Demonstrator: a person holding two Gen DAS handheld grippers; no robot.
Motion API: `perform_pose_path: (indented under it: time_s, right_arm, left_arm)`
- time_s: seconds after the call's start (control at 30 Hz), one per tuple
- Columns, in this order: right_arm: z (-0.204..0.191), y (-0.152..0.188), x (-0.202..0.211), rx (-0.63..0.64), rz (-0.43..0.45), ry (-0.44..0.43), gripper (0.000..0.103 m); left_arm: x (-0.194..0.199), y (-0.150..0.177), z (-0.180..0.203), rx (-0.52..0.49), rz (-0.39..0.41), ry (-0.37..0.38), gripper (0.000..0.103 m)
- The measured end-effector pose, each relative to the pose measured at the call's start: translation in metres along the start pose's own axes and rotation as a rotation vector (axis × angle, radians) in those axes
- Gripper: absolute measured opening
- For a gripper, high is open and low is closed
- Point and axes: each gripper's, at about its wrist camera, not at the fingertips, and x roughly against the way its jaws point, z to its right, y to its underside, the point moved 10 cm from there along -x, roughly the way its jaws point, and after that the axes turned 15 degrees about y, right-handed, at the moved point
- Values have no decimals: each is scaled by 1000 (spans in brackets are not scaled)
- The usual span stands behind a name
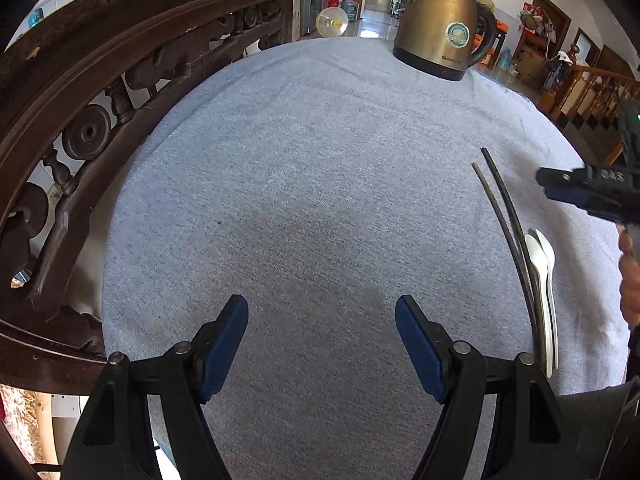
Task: Organize utensils
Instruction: 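Move both open grippers back over the cup and spilled utensils, then close the right gripper on a chopstick while the left gripper grasps another chopstick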
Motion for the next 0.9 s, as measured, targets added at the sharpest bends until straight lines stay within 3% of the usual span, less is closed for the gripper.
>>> perform_pose_path:
  time_s: [0.2,0.37,0.6,0.73,0.9]
  right_arm:
    - [-26,-15,-26,38,-60,26,36]
    - [-38,-16,-46,80,-110,93,25]
    - [-44,-18,-52,96,-89,141,7]
    - [-34,-18,-50,79,-61,180,6]
    - [-9,-17,-44,26,-30,168,6]
  left_arm:
    - [-5,-8,-3,2,-8,8,77]
    - [-10,-18,0,-8,-15,27,77]
    - [-27,-47,22,-38,-38,84,77]
    - [-48,-58,36,-64,-82,107,76]
    - [-74,-70,61,-78,-142,171,56]
